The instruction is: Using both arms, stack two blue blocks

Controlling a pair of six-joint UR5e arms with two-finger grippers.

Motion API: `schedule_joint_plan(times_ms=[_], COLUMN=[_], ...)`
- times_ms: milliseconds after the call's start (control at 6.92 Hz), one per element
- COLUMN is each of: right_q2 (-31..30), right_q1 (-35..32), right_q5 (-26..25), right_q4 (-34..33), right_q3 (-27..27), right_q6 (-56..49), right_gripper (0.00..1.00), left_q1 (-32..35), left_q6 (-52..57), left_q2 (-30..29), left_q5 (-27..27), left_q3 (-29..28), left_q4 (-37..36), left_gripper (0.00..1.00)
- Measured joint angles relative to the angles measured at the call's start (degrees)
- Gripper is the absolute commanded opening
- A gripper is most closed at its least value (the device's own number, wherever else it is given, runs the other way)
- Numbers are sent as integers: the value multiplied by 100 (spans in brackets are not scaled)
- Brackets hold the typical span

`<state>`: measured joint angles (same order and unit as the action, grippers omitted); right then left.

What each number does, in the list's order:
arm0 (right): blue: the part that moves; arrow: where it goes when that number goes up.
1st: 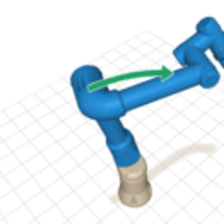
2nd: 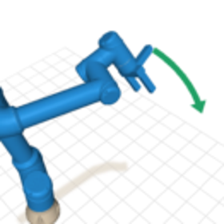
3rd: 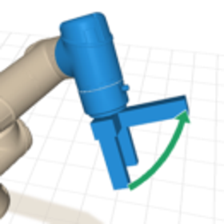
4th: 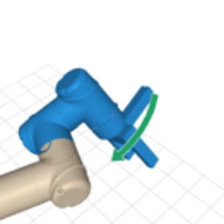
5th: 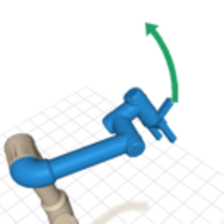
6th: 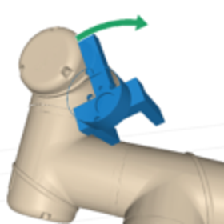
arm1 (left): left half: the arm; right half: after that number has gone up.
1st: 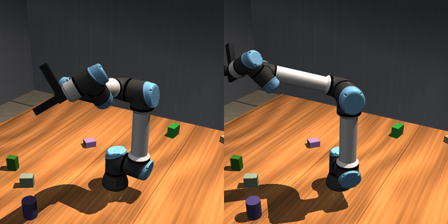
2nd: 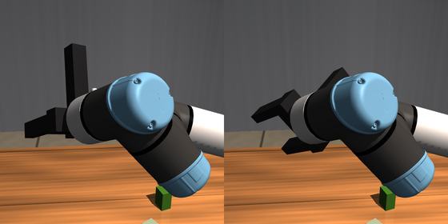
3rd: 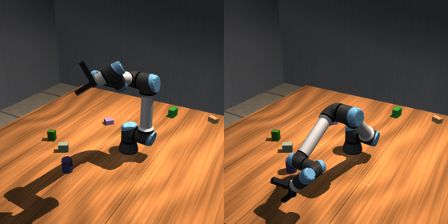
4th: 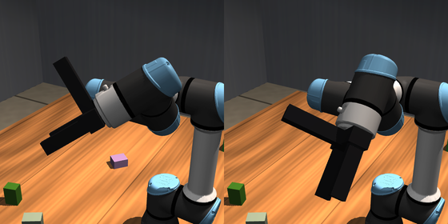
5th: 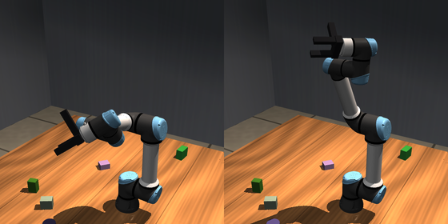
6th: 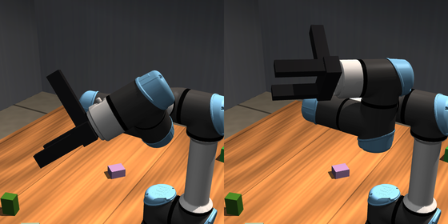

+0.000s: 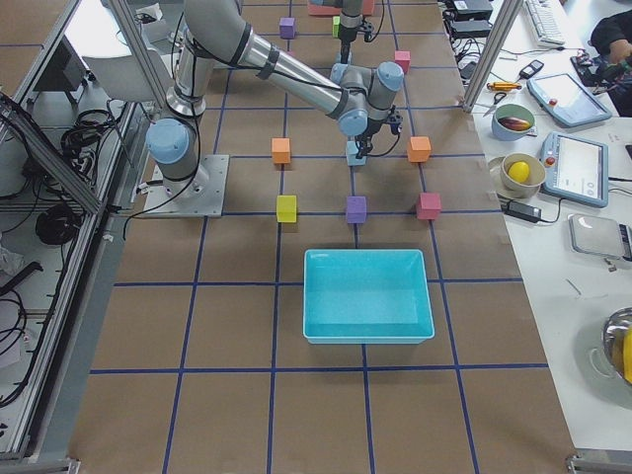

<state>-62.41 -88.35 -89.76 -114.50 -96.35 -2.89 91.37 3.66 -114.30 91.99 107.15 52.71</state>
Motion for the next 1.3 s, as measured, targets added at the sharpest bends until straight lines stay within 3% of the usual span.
schedule_joint_plan(times_ms=[289,578,1012,1301], right_q2=[-92,-42,524,845], right_q1=[-139,-648,-1445,-1756], right_q5=[45,236,430,433], right_q4=[34,166,267,237], right_q3=[188,751,1594,1835], right_q6=[176,919,2025,2399], right_gripper=[0,0,0,0], left_q1=[15,36,28,34], left_q6=[52,63,65,63], left_q2=[-23,1,109,155], left_q5=[-32,-49,-58,-51], left_q3=[-4,-13,-73,-232], left_q4=[-10,-15,3,96], left_gripper=[0,0,0,0])
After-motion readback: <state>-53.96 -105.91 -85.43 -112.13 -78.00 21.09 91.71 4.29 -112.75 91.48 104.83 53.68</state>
